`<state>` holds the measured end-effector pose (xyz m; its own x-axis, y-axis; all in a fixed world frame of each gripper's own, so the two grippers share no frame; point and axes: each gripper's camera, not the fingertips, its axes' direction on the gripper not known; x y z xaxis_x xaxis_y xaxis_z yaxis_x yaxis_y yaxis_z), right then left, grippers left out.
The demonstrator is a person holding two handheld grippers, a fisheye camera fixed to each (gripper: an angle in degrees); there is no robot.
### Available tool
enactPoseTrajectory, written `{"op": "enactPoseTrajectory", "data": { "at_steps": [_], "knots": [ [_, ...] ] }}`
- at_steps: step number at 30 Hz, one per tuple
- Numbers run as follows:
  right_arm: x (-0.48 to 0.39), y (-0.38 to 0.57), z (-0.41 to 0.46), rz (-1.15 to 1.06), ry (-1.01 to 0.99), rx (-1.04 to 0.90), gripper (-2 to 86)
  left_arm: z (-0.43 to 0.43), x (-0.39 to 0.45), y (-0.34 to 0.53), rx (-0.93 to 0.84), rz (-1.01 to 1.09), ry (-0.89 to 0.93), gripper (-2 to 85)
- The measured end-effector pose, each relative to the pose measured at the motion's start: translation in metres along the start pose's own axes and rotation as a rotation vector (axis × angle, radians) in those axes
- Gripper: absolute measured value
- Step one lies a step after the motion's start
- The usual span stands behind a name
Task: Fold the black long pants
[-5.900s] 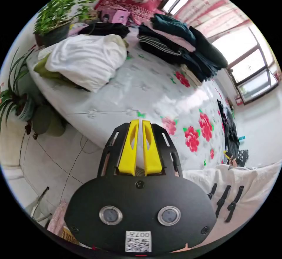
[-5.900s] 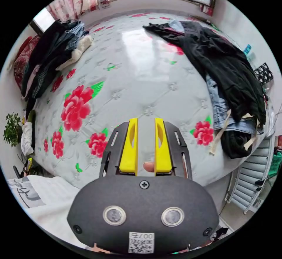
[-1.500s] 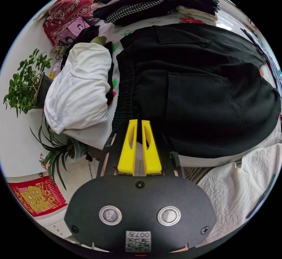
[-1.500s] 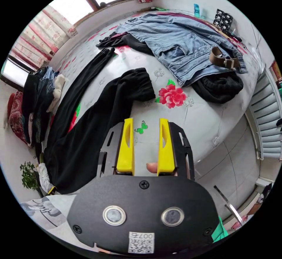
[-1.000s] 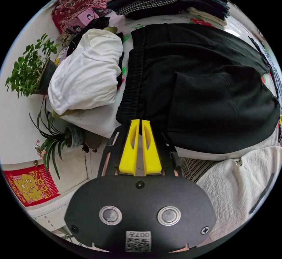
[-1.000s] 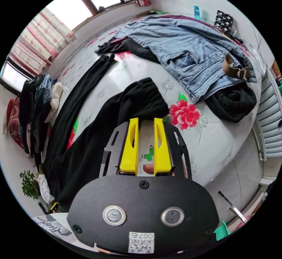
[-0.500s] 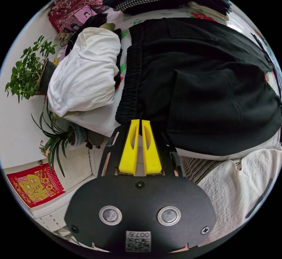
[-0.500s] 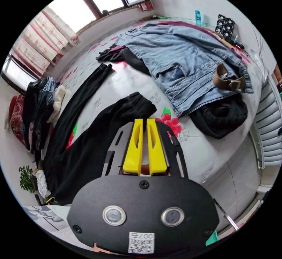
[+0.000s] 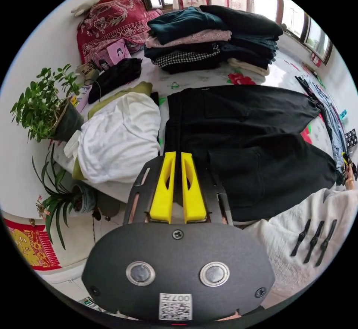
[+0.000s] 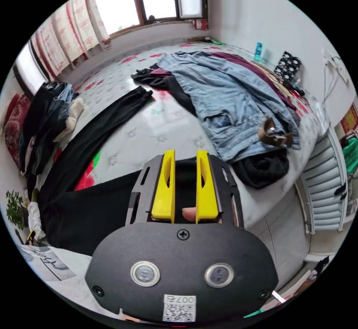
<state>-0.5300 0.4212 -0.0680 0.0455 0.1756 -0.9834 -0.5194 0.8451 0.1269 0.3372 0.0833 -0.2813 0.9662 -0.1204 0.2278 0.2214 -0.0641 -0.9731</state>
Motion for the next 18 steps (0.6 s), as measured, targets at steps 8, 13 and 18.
{"op": "enactPoseTrajectory", "data": {
  "at_steps": [8,13,18],
  "knots": [
    [-0.202,-0.107,0.086,-0.272,-0.252,-0.071,9.1,0.062,0.015,-0.165,-0.013,0.042,0.122,7.5],
    [-0.29,-0.161,0.143,-0.368,-0.233,-0.15,10.5,0.123,0.031,-0.252,-0.159,0.101,0.1,9.1],
    [-0.34,-0.207,0.221,-0.4,-0.112,-0.265,11.4,0.149,0.039,-0.274,-0.205,0.173,0.055,8.5]
  ]
}}
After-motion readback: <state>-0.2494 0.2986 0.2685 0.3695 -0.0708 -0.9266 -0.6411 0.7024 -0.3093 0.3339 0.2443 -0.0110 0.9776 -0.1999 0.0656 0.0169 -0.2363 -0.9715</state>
